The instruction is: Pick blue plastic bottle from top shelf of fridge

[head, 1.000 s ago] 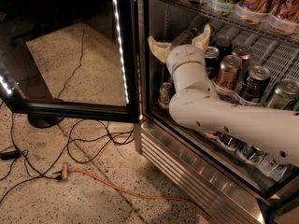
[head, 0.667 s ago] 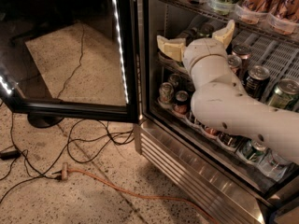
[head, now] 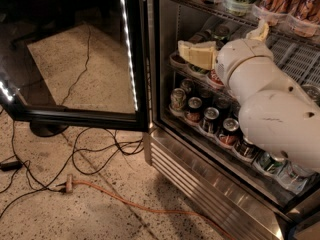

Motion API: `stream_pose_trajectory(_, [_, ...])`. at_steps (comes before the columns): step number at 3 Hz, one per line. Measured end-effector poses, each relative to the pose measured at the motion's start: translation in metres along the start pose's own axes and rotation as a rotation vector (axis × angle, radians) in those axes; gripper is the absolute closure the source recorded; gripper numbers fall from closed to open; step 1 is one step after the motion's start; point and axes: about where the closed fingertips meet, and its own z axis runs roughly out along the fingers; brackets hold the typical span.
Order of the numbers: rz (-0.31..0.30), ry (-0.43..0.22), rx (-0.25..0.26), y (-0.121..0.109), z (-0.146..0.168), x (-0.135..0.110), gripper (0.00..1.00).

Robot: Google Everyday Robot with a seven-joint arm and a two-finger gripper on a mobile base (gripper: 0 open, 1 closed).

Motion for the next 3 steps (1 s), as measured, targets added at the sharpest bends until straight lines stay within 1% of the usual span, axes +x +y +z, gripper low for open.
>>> stream_pose_trajectory(1, [0.006, 0.022, -0.038, 0.002, 0.003, -0.004, 0.0])
stream_pose_trajectory(2, [0.012, 0.028, -0.099, -0.006, 0.02, -0.039, 0.0])
stream_pose_trajectory(3, [0.007, -0.021, -0.217, 0.034, 0.041, -0.127, 0.0])
